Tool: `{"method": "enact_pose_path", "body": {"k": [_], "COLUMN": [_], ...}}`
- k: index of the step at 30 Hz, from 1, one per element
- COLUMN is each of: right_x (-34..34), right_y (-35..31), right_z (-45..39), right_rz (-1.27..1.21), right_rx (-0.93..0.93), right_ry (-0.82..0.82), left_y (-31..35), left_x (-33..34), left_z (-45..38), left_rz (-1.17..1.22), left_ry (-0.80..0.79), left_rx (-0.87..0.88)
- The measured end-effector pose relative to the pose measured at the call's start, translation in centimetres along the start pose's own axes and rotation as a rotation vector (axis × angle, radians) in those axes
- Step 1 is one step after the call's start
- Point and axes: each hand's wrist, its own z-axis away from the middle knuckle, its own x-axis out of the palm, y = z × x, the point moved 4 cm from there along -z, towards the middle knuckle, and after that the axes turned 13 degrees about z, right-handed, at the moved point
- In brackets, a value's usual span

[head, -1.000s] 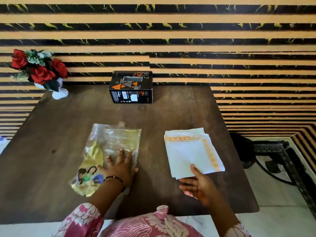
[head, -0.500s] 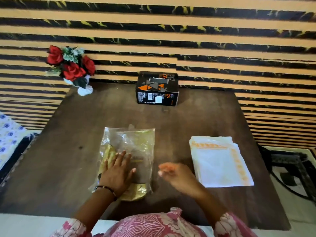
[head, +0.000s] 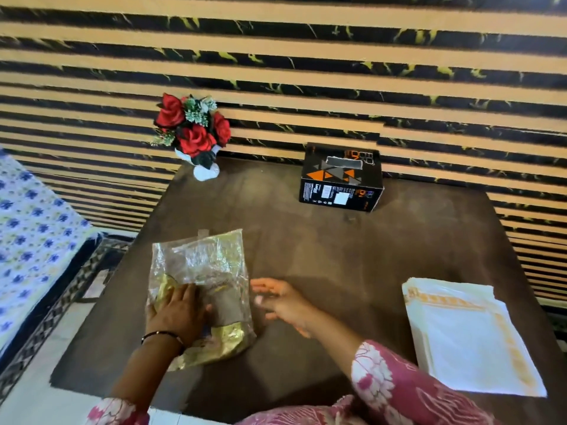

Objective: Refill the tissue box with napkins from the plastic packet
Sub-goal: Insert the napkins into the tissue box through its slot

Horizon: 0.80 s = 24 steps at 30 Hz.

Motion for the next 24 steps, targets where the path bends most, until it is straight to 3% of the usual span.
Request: {"method": "enact_pose_path", "body": {"k": [3, 6, 9, 12, 20, 24], "right_x": [-6.2, -13.5, -19.0, -22.4, -26.0, -26.0], "right_y": [0.0, 0.1, -0.3, 0.3, 0.0, -0.1], "right_z": [-0.4, -0.7, -0.6, -1.2, -3.5, -3.9], "right_rz": [-0.069, -0.236, -0.388, -0.470, -0.509, -0.455], "right_rx": [0.008, 0.036, 0.053, 0.086, 0.108, 0.085], "right_ry": [0.218, 0.495, 0.697, 0.831, 0.749, 0.732], "left_y": [1.2, 6.1, 12.7, 18.6, 26.7, 28.0], "left_x": [-1.9, -3.9, -4.8, -4.9, -4.5, -4.1], "left_z": [-1.8, -4.6, -7.3, -10.0, -15.6, -15.2], "left_rz": [-0.004, 0.028, 0.233, 0.465, 0.875, 1.021], "left_ry": [0.029, 0.061, 0.047, -0.032, -0.161, -0.200], "left_rx": [-0.014, 0.128, 0.291, 0.330, 0.203, 0.276]}}
